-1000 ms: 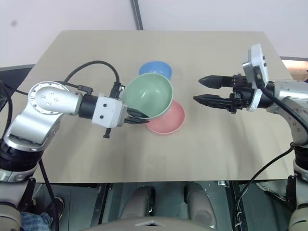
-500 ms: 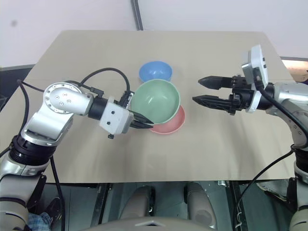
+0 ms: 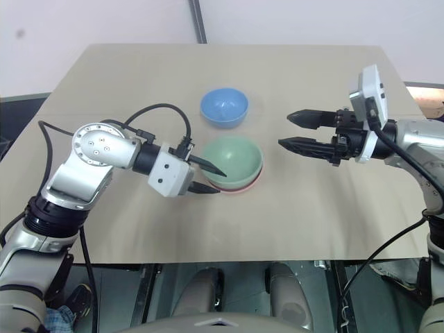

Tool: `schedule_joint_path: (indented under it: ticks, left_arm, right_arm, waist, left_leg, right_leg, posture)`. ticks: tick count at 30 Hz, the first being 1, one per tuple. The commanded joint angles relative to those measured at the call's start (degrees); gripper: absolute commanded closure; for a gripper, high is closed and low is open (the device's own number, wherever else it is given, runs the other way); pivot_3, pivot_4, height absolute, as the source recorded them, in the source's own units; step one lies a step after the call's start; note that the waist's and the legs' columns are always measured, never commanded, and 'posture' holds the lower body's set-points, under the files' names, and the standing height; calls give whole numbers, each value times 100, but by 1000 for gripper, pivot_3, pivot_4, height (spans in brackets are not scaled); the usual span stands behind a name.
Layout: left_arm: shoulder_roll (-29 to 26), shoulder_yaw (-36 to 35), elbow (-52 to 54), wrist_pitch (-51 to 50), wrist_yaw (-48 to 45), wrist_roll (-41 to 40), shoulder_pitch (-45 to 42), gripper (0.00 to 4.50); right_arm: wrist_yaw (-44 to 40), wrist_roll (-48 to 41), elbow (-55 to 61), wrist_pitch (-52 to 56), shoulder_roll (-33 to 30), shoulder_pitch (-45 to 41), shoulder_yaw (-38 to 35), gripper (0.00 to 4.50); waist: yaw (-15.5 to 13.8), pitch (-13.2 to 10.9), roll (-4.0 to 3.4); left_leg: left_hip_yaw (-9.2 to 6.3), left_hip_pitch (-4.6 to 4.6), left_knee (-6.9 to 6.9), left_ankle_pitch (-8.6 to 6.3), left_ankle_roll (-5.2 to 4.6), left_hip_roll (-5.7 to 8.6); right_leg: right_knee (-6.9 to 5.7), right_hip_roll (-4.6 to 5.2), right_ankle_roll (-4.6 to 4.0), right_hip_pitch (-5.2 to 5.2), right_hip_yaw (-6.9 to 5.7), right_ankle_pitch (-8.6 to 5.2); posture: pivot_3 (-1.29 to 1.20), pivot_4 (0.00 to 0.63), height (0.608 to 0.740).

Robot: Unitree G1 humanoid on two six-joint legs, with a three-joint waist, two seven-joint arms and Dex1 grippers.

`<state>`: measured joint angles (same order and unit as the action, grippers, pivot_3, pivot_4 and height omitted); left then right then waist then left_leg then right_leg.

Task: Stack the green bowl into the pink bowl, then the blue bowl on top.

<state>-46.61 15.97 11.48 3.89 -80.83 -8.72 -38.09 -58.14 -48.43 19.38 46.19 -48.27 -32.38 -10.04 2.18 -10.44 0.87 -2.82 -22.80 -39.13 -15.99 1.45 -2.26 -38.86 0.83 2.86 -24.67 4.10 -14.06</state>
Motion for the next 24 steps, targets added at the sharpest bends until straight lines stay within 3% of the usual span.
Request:
schedule_joint_path:
  ticks: [1, 2, 11, 20, 24]
  left_arm:
    - [9, -131, -9, 175, 27, -46, -54, 1157]
    - [8, -133, -33, 200, 20, -43, -60, 681]
    - [98, -464, -688, -165, 291, -182, -620, 681]
    - [350, -1427, -1583, -2536, 1708, -586, -1265, 681]
    - [239, -1554, -2097, -2379, 2066, -313, -1018, 681]
  right_arm:
    - [-1, -104, 158, -61, -102, -9, -214, 1286]
    - [0, -104, 152, -60, -105, -14, -214, 1286]
    - [6, -125, 154, -52, -104, 21, -209, 1286]
    - [9, -89, 161, -78, -109, 80, -159, 1286]
    - [14, -86, 110, -81, -65, 12, -98, 1286]
  waist:
    - [2, 0, 0]
    - [3, 0, 0]
    - [-10, 0, 0]
    - [20, 0, 0]
    - [22, 0, 0]
  left_leg:
    - [0, 0, 0, 0, 0, 0]
    - [0, 0, 0, 0, 0, 0]
    - [-1, 0, -2, 0, 0, 0]
    - [-4, -1, -4, 0, 0, 0]
    - [-4, 1, -3, 0, 0, 0]
  right_leg:
    - [0, 0, 0, 0, 0, 0]
    - [0, 0, 0, 0, 0, 0]
    - [-1, 0, 0, 0, -1, 0]
    - [-1, -1, 1, 1, -2, 0]
    - [-3, -1, 1, 0, -2, 0]
  posture:
    - [0, 150, 740]
    - [0, 150, 740]
    - [0, 150, 740]
    - [0, 150, 740]
    - [0, 150, 740]
